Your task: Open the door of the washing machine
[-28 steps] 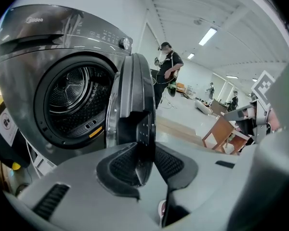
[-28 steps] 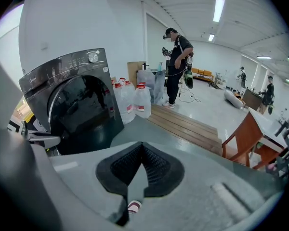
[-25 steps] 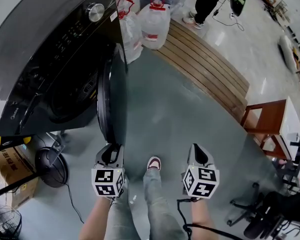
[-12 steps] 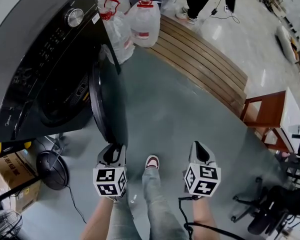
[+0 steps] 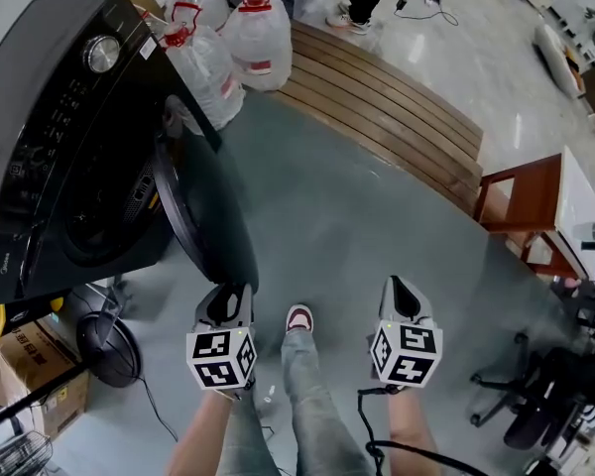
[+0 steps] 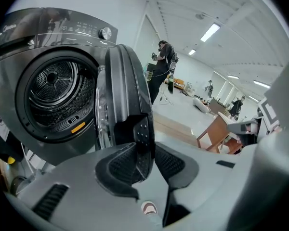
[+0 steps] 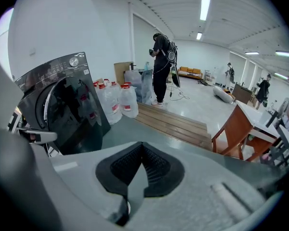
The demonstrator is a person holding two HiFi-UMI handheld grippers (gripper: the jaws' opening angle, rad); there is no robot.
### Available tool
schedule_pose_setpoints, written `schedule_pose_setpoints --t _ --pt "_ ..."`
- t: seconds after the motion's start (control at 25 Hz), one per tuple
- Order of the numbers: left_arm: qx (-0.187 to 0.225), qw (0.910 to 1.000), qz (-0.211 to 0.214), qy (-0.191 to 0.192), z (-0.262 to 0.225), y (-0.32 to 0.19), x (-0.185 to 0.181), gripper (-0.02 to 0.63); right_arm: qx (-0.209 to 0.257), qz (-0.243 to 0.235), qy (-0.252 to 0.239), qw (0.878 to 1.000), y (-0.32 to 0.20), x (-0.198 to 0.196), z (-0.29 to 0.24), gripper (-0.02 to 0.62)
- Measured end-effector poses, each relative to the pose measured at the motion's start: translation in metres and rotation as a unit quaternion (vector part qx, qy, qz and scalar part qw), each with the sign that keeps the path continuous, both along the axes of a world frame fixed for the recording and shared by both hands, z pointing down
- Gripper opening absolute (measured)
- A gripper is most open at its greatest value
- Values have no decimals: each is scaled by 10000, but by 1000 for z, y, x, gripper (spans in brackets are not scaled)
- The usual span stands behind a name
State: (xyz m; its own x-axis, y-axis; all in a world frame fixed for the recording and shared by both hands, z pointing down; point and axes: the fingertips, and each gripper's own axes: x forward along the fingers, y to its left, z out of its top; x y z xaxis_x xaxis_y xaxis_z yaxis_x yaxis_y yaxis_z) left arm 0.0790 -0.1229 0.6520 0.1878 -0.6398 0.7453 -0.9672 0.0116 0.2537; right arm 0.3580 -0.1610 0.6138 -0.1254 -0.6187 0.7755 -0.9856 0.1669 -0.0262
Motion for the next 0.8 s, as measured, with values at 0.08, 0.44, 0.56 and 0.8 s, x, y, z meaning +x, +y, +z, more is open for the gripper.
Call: schedule_pose_setpoints --t 0.08,0.44,0.56,0.8 --pt "-10 10000 22 17 0 -4 8 114 -3 72 12 10000 0 9 1 5" --pt "-10 9998 139 139 -2 -30 46 115 9 384 20 9993 -3 47 2 5" --pt "1 9997 112 204 -2 -38 57 115 25 476 47 9989 -4 62 1 5" --pt "-16 9997 15 241 -3 -54 75 115 20 722 92 9973 -5 92 -1 5"
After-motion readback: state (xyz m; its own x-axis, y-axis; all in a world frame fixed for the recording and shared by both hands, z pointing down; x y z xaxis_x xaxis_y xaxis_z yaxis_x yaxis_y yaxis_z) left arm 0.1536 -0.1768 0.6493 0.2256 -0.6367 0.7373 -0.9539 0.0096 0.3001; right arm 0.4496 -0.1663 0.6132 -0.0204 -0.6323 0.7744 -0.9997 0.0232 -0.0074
